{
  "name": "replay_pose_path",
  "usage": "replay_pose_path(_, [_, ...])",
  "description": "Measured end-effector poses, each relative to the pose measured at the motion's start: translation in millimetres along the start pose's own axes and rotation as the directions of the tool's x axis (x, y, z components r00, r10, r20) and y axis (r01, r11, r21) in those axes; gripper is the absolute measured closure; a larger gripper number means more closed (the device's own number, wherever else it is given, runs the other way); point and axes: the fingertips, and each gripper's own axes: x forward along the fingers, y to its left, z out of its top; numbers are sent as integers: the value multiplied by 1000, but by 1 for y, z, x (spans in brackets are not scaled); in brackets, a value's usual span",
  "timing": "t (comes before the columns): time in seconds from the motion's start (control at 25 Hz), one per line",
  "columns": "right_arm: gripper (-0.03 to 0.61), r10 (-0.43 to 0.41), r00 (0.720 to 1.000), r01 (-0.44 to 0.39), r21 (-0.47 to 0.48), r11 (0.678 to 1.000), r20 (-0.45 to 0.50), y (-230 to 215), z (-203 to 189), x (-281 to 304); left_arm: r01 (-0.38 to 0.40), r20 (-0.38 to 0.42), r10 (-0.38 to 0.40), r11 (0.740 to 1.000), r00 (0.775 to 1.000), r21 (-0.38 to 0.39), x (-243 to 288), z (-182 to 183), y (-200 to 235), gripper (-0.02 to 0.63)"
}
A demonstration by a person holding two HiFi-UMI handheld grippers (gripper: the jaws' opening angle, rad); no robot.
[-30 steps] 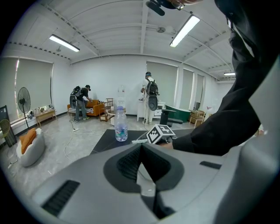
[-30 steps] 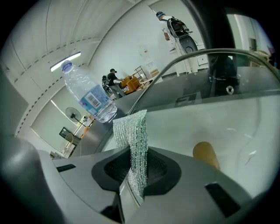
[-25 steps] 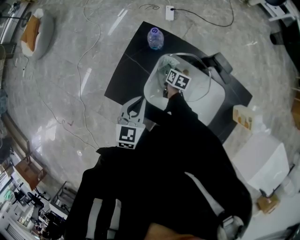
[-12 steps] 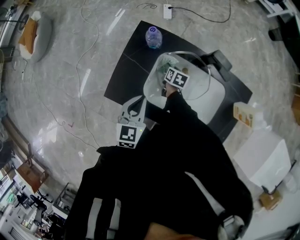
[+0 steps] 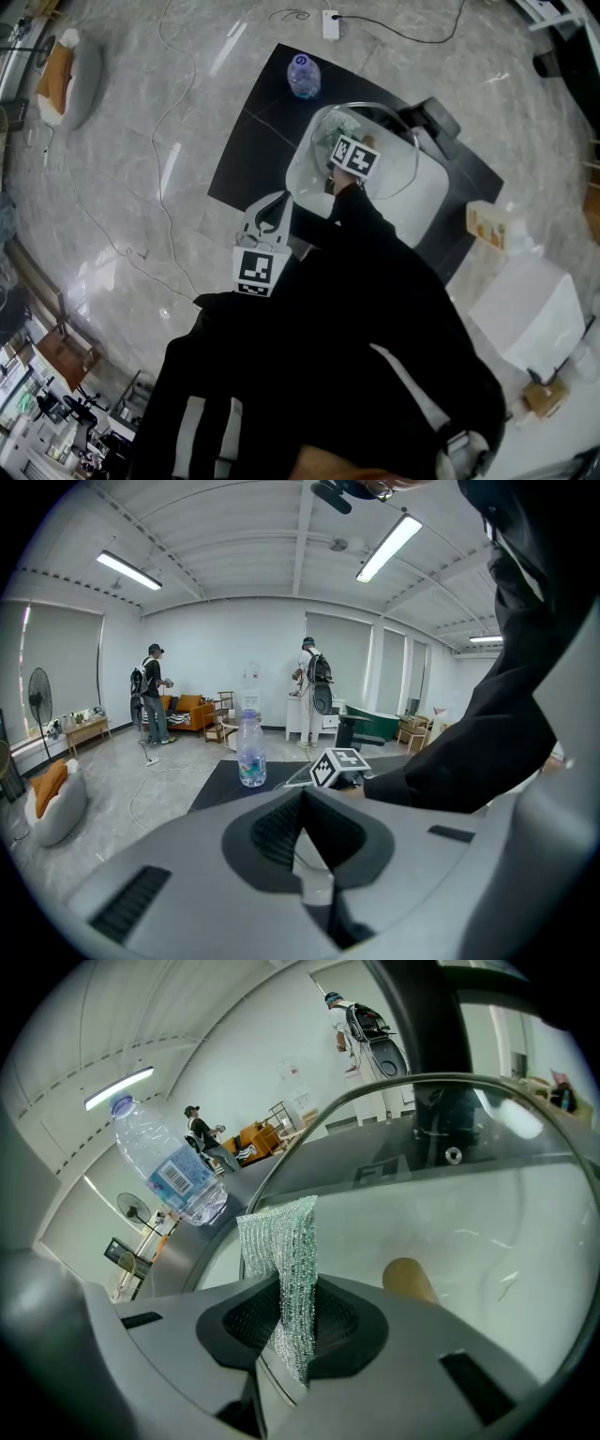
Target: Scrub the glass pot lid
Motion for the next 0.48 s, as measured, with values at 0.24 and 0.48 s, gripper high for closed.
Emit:
replay_pose_path(0.24, [510,-21,1000,22,22,1000,-2,-6,0,-4,15,-1,-15,1000,1000,5,1,0,-5,612])
replay_pose_path(0.48, [511,-40,999,40,31,999,2,-15,1,-9,21,-1,-21,1000,1000,9,2,0,-9,612])
